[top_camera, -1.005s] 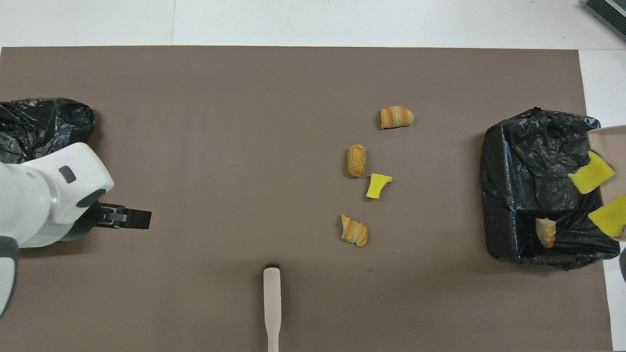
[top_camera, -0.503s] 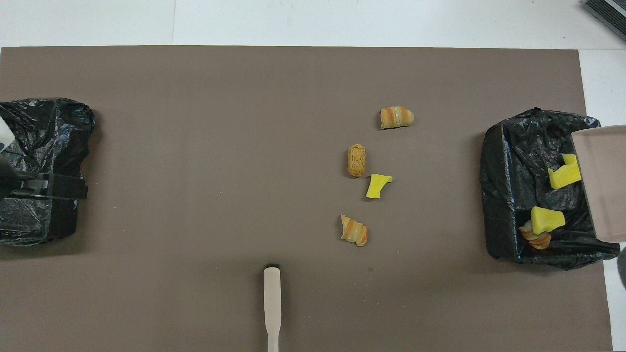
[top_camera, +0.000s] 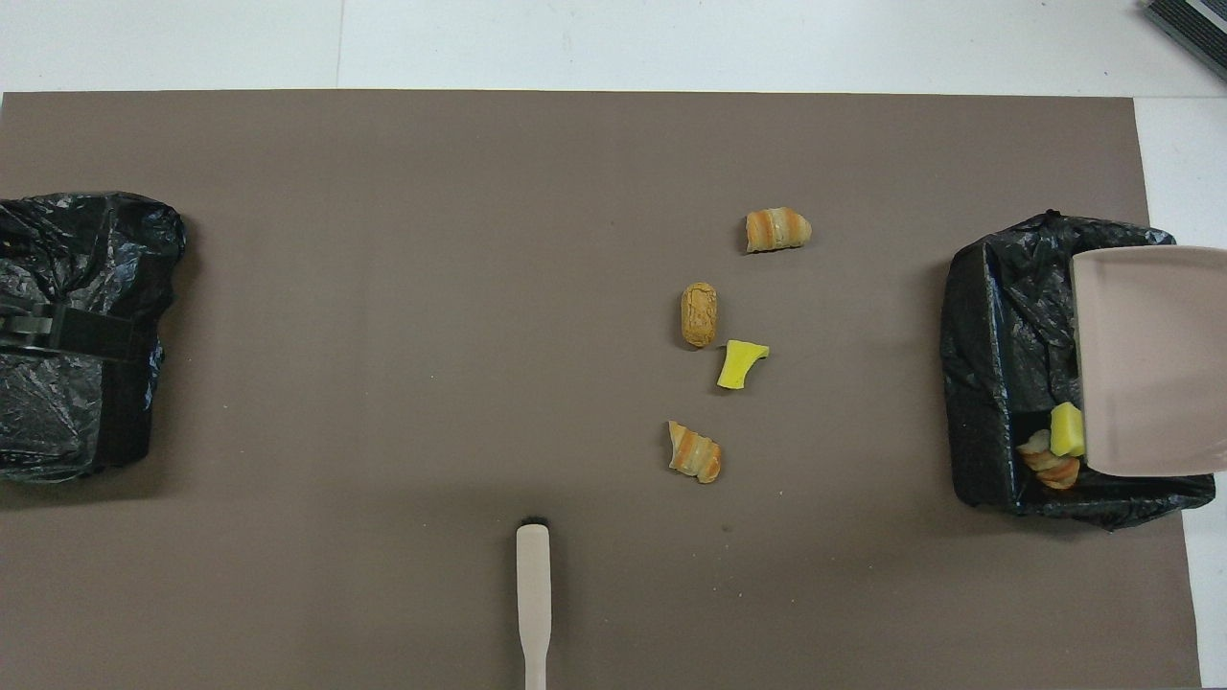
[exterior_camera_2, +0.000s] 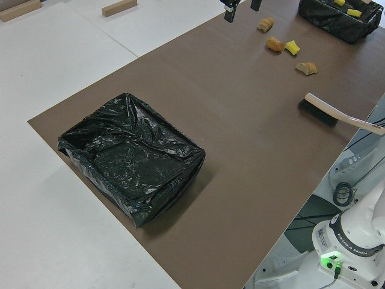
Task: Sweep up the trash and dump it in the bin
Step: 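Tilt the dustpan with the right gripper to dump debris into the bin, then carry the empty dustpan with the right gripper back to the table center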
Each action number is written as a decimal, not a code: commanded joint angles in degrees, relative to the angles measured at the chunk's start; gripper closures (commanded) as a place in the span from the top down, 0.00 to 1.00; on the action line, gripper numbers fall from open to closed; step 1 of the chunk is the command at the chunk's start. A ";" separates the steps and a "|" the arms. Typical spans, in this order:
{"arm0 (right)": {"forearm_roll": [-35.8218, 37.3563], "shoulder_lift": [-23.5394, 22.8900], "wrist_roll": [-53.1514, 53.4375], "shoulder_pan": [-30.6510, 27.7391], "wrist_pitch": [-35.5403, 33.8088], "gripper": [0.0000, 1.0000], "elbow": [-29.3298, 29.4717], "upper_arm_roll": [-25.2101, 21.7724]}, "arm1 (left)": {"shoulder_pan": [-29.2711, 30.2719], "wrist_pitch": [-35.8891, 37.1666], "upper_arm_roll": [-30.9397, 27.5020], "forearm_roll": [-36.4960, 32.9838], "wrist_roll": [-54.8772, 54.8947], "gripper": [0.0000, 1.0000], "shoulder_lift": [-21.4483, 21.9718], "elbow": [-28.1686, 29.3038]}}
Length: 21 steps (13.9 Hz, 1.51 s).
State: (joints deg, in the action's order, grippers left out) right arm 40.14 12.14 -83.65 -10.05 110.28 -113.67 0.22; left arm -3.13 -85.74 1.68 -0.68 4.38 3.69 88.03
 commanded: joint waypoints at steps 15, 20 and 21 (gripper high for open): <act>-36.08 -4.92 68.58 18.99 -13.78 0.00 0.11 1.72 | 1.02 0.83 -0.01 -1.34 1.24 1.00 -1.14 -1.54; -42.15 -14.92 92.05 29.10 -11.85 0.00 7.21 1.89 | 0.85 0.40 0.07 -1.61 1.24 1.00 -1.85 -2.42; -43.73 -16.78 95.04 30.42 -10.63 0.00 8.89 1.89 | 0.85 0.22 0.07 -1.61 1.15 1.00 -1.85 -2.34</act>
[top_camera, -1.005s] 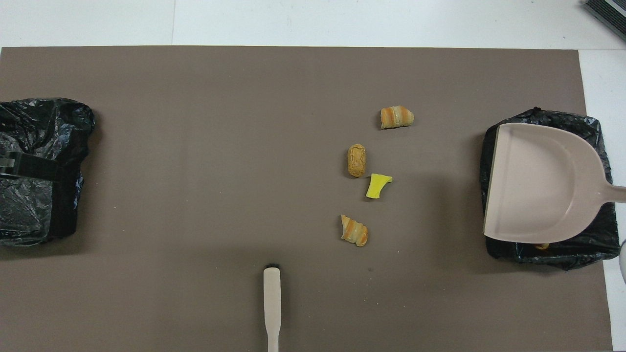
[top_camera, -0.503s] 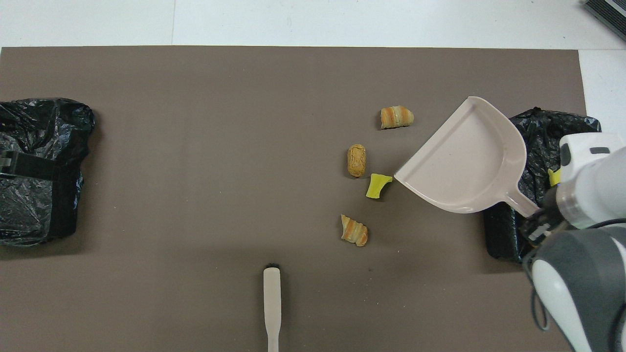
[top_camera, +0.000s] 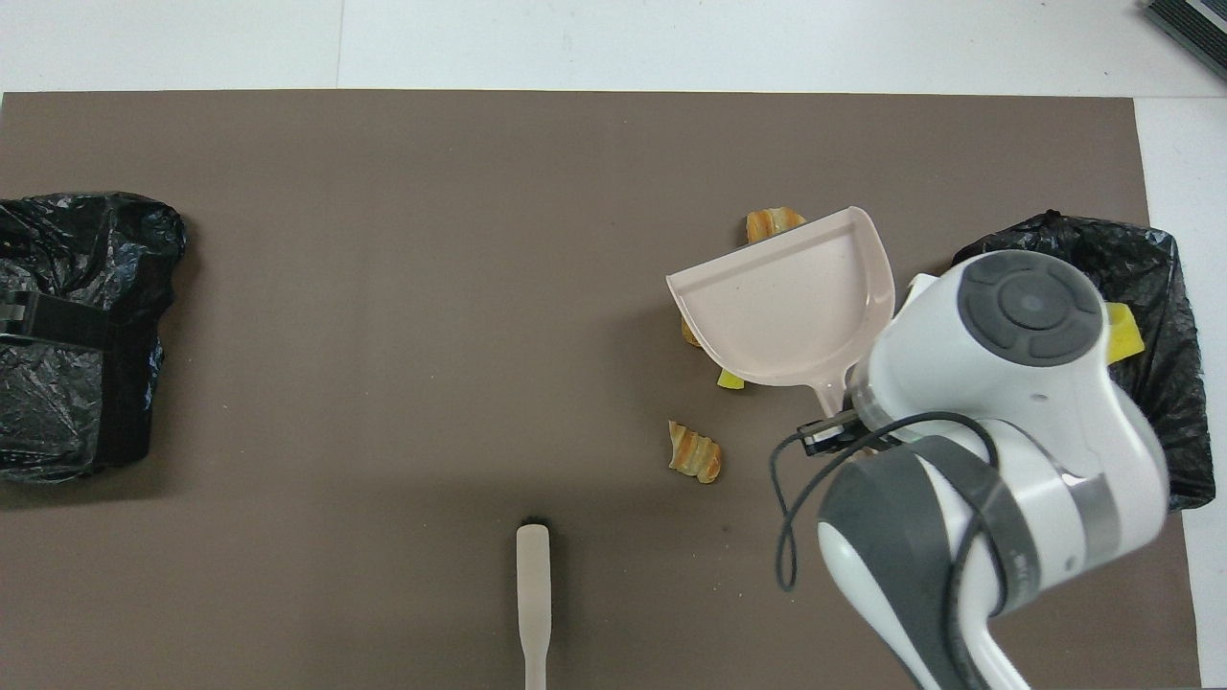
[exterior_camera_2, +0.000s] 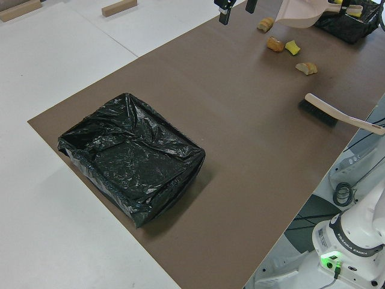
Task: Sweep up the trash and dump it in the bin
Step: 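Carry the empty dustpan with the right gripper back to the table center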
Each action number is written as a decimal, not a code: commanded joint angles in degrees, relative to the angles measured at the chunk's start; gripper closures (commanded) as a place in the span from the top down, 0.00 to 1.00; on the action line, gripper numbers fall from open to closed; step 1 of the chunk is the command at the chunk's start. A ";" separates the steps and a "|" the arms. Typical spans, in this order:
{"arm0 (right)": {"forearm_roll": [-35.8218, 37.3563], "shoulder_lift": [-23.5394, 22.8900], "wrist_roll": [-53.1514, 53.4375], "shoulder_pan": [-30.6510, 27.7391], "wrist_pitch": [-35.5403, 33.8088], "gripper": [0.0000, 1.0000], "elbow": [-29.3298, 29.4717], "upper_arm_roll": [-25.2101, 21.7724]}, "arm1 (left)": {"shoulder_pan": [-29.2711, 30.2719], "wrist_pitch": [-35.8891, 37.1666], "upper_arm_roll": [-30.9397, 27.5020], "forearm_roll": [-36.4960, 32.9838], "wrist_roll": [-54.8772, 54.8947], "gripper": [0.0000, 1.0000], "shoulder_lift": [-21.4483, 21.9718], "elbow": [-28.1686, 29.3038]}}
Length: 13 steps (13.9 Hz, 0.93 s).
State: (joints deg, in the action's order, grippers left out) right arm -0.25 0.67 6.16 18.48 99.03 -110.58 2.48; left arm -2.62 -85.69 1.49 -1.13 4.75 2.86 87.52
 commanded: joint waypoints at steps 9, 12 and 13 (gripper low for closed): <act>-7.39 -27.27 26.68 11.40 8.02 0.00 27.39 -0.19 | 0.60 -0.44 0.18 -0.98 0.79 1.00 -0.22 -1.12; -7.48 -34.93 31.80 14.30 12.75 0.00 33.85 -0.10 | 0.60 -0.44 0.18 -0.98 0.79 1.00 -0.22 -1.12; -7.48 -35.38 31.98 14.65 14.42 0.00 33.41 -0.02 | 0.60 -0.44 0.10 -0.98 0.70 1.00 -0.22 -1.12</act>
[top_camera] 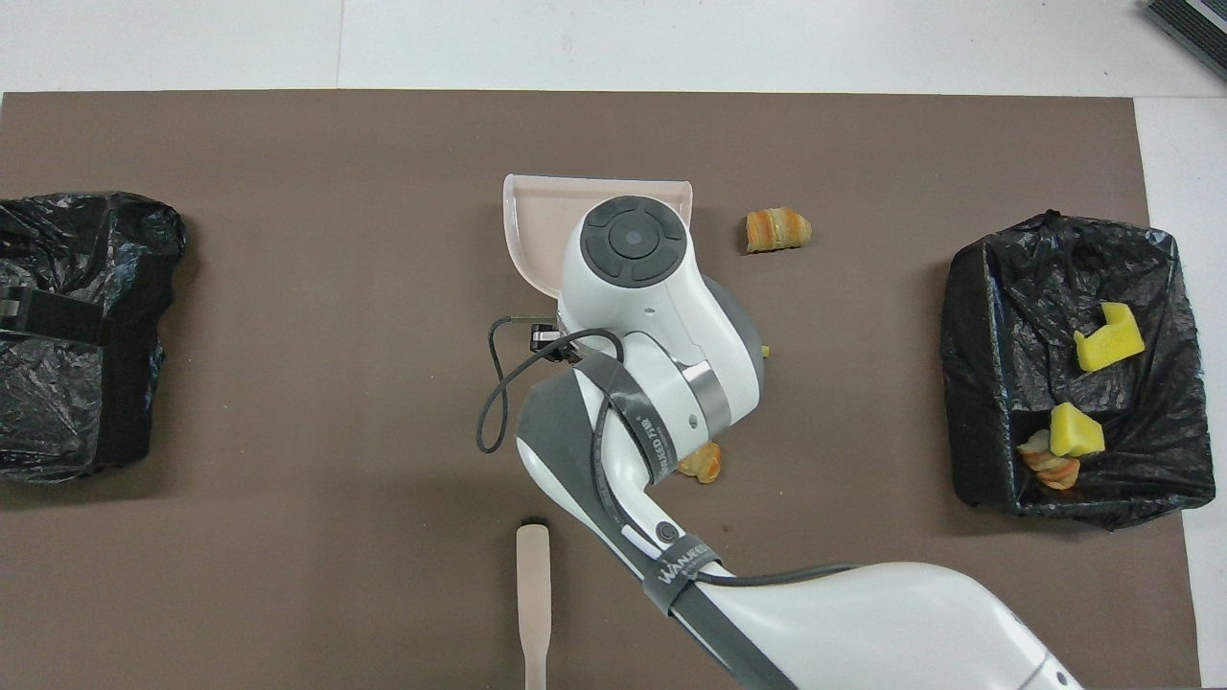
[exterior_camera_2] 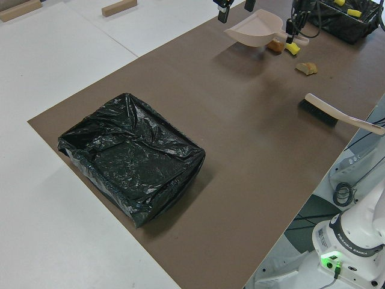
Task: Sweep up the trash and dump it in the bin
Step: 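Carry the empty dustpan with the right gripper back to the table center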
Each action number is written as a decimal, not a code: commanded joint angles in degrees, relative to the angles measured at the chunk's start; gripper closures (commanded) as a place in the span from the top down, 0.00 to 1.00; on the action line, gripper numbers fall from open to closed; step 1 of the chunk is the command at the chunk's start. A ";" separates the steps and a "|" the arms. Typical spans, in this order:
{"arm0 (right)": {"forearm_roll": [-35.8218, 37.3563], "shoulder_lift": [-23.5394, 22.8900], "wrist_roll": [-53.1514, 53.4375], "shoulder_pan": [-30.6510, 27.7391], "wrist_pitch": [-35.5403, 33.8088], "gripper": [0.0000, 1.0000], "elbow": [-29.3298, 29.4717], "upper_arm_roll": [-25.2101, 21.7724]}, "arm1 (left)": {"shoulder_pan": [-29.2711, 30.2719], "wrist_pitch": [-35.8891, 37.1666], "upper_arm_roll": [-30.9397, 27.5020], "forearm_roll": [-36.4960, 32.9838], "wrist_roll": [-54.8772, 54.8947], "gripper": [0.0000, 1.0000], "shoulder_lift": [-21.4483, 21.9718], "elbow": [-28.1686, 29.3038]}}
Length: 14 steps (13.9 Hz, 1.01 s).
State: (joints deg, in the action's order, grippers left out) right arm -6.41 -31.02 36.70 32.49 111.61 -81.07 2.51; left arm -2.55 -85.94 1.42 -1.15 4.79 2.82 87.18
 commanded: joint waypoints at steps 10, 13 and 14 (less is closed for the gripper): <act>-1.76 -3.79 1.89 3.72 8.28 1.00 0.83 0.03 | 0.62 0.16 0.16 -0.96 0.48 1.00 -0.10 -0.70; -1.76 -0.98 1.97 3.90 7.40 1.00 -1.44 0.03 | 0.62 0.07 0.24 -0.87 0.48 1.00 -0.10 -0.70; -1.85 0.25 2.58 4.16 7.31 1.00 -3.37 0.03 | 0.62 0.15 0.16 -0.96 0.48 1.00 -0.10 -0.70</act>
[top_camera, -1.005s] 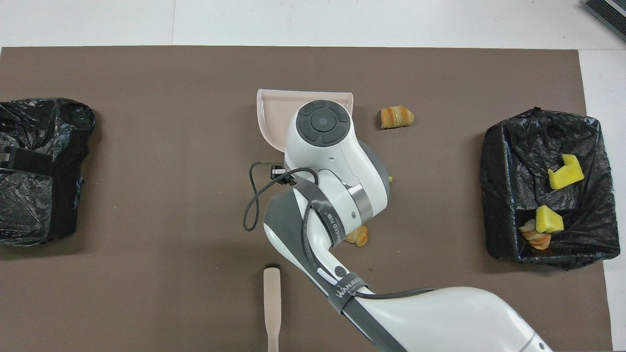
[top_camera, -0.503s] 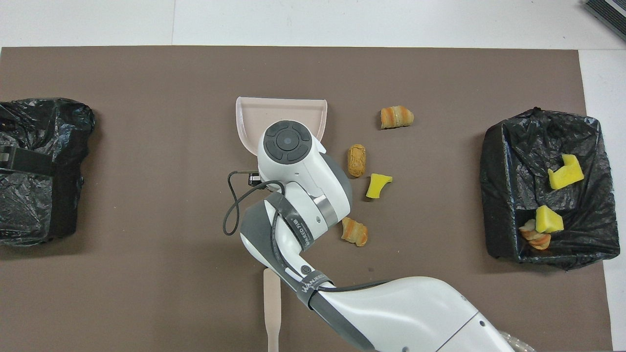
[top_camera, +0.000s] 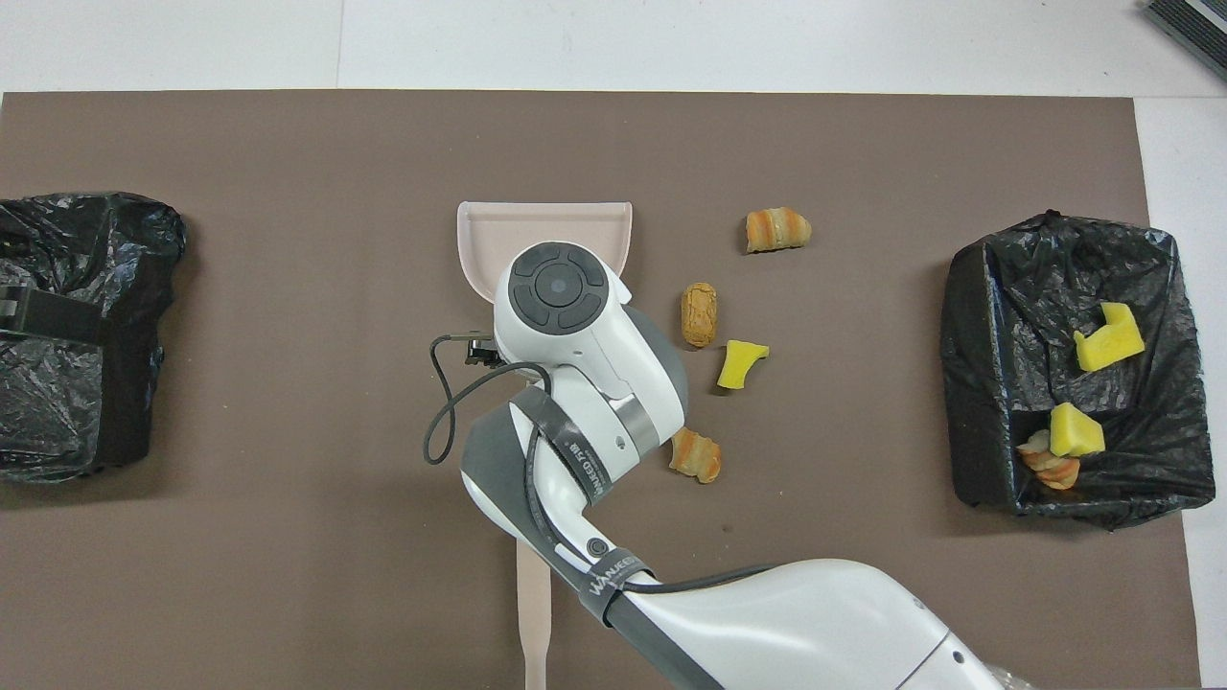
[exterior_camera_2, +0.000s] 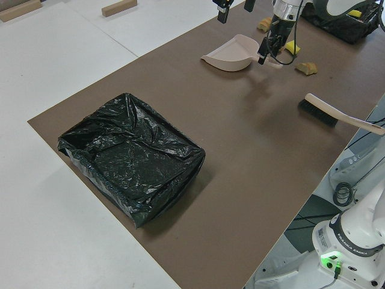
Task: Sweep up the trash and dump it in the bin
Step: 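Carry the empty dustpan with the right gripper back to the table center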
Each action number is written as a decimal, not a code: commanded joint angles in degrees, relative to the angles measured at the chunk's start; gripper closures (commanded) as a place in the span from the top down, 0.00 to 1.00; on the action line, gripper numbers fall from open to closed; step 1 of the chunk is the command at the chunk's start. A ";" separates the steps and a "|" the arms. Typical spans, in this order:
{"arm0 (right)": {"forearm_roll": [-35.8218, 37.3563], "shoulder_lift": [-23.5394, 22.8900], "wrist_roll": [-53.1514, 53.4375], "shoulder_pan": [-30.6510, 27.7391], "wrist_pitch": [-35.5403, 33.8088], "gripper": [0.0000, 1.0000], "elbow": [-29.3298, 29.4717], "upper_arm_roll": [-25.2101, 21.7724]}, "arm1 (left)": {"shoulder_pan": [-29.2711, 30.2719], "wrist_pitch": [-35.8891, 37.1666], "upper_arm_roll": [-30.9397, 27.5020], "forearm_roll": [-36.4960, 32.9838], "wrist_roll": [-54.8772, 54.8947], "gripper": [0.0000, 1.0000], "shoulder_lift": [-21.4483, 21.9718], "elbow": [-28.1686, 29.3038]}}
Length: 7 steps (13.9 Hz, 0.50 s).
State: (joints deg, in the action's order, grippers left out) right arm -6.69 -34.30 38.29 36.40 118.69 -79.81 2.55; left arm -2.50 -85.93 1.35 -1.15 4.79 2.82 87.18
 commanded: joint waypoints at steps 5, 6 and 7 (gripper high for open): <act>-1.31 13.10 4.33 4.37 -0.04 1.00 -18.17 -0.09 | 0.48 -0.02 0.24 -0.87 0.39 1.00 -0.10 -0.70; -1.31 14.68 5.39 5.60 -0.04 1.00 -19.92 -0.09 | 0.57 -0.02 0.24 -0.96 0.39 1.00 -0.10 -0.78; -1.22 16.44 6.88 6.57 0.05 1.00 -22.29 -0.09 | 0.57 -0.02 0.24 -0.96 0.39 1.00 -0.10 -0.70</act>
State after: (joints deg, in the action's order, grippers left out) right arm -6.87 -23.65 42.69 41.55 118.03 -94.85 2.66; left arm -2.50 -85.93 1.34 -1.15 4.79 2.82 87.18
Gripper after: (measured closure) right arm 0.000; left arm 0.000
